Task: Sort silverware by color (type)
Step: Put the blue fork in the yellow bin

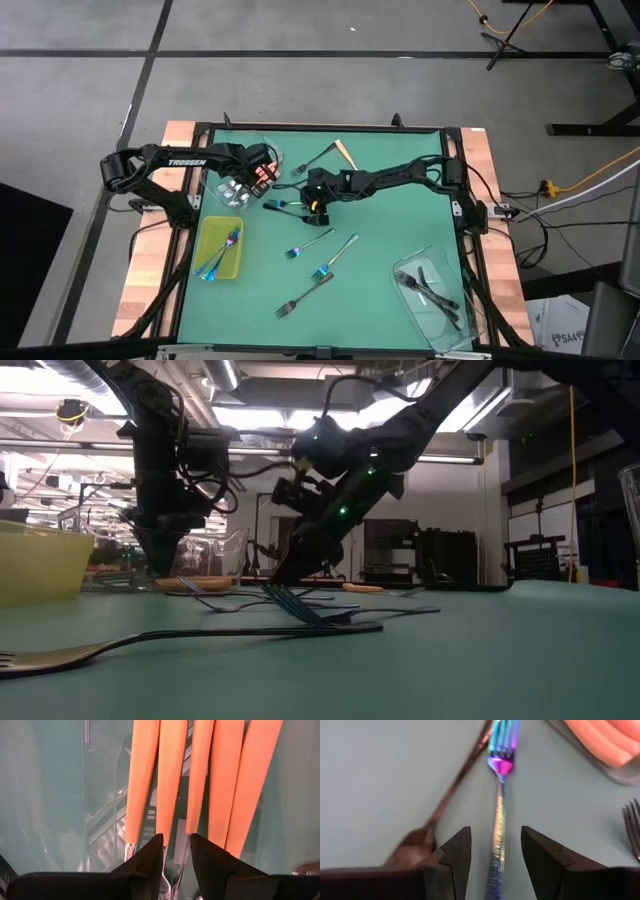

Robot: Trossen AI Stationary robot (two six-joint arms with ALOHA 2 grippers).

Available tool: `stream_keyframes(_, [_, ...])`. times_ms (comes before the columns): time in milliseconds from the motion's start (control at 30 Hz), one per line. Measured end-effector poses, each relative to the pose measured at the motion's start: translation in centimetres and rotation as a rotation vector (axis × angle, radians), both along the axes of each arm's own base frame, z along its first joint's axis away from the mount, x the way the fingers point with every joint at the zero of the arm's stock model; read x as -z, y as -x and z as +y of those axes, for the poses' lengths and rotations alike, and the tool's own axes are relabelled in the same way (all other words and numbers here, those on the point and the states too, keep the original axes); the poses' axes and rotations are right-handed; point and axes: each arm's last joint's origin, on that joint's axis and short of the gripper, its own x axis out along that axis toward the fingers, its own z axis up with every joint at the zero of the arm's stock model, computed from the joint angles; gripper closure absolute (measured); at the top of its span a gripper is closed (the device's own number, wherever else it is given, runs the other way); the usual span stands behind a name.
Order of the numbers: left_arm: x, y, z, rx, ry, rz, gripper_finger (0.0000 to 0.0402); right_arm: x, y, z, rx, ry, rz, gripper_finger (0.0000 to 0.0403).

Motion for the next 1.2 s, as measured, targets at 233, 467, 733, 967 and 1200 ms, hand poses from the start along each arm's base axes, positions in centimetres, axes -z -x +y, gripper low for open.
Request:
stream_keyframes(233, [0.0, 0.0, 0.0, -0.002, 0.000, -0.001, 0.0308, 0.7, -0.1, 0.0, -0.014, -0.015, 0.010, 0.0242])
stream_keyframes(467, [0.0, 0.0, 0.0, -0.003, 0.000, -0.001, 0.0308, 1.4, -0.2, 0.1, -0.032, -0.042, 0.010, 0.0252])
stream_keyframes(733, [0.0, 0.0, 0.0, -0.002, -0.001, -0.002, 0.0308, 1.8, -0.2, 0.1, -0.024, -0.060, 0.021, 0.0332])
stream_keyframes(967, [0.0, 0.1, 0.0, -0.001, 0.005, 0.009, 0.0308, 1.8, -0.2, 0.1, -0.013, -0.050, 0.024, 0.0385])
stream_keyframes(1200, [-0.9, 0.3, -0.2, 0.000, -0.014, -0.027, 0.0308, 1.9, -0.2, 0.1, -0.010, -0.046, 0.029, 0.0397])
